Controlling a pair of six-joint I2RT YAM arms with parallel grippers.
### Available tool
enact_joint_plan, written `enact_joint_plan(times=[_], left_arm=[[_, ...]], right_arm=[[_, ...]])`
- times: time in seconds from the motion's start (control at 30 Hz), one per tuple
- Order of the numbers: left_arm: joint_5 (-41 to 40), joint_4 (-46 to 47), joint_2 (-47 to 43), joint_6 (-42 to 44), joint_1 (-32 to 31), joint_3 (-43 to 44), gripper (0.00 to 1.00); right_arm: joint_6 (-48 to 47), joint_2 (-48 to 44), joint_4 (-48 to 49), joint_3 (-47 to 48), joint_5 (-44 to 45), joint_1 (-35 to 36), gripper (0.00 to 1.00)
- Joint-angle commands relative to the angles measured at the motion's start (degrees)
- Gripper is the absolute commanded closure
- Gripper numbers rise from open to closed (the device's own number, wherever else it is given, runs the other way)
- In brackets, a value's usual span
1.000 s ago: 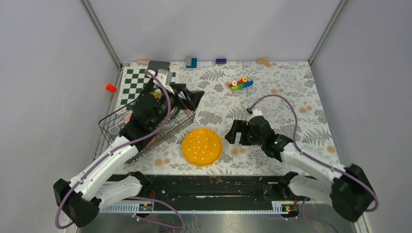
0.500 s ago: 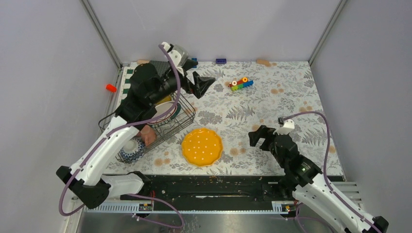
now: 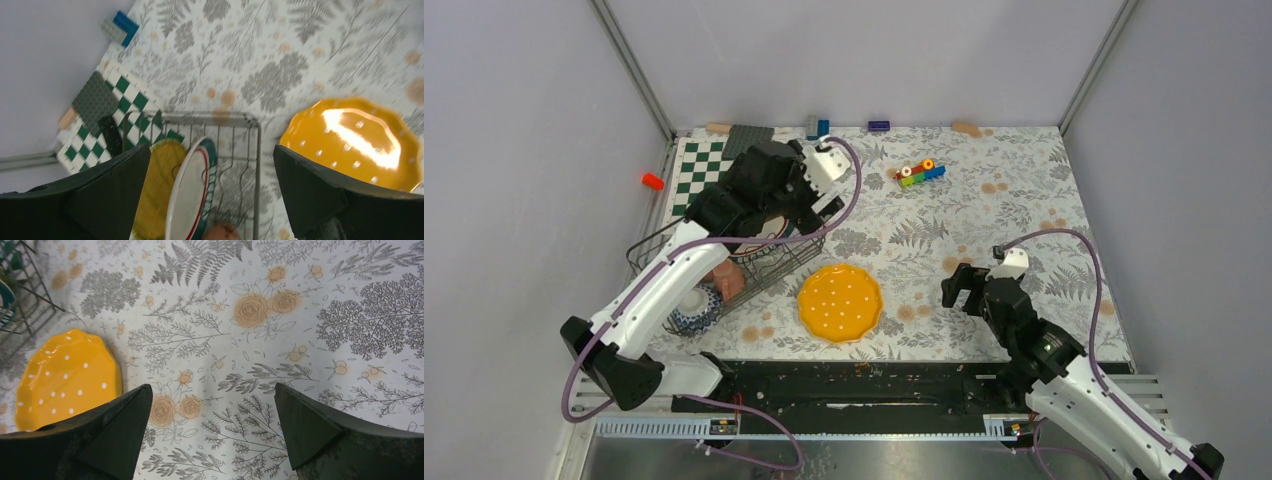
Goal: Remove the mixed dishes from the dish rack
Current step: Pick up the plate from the dish rack.
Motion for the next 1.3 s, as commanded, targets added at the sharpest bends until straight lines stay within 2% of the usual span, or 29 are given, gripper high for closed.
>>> enact_joint_plan(times=[0.0, 0.13, 0.23, 0.33, 0.57, 0.63, 0.83, 1.27], left_arm=[[-9.62, -3.94, -5.54, 8.84, -0.16, -2.29, 0.01], [-14.68, -5.39, -6.57, 16.98, -0.19, -8.19, 0.01], [-20.24, -5.18, -5.63, 19.67, -0.13, -10.72, 0.01], [-21.06, -6.37, -5.17, 21.62, -0.12, -12.05, 0.03], [-23.47, -6.22, -1.20, 22.46, 2.11, -11.63, 0.20], [-24.26, -5.76, 0.73, 22.15, 3.09, -10.57, 0.22], [-23.41, -5.70, 4.26, 21.20, 5.26, -8.53, 0.24], [-18.11, -9.92, 4.77, 16.65, 5.17, -6.91, 0.46]], right_arm=[[-0.70, 3.76, -0.14, 2.87, 1.59, 0.25, 0.00], [-1.49, 5.69, 0.89, 3.18, 3.79, 0.19, 0.00], [-2.96, 6.78, 3.29, 3.51, 3.86, 0.23, 0.00], [-4.42, 7.84, 3.80, 4.48, 4.42, 0.19, 0.00], [-5.36, 10.68, 4.25, 5.16, 5.57, 0.25, 0.00], [-5.67, 11.71, 4.25, 5.34, 5.95, 0.22, 0.00], [-6.22, 13.57, 4.13, 6.30, 5.72, 0.17, 0.00], [-7.38, 14.55, 3.79, 7.56, 6.21, 0.20, 0.00]])
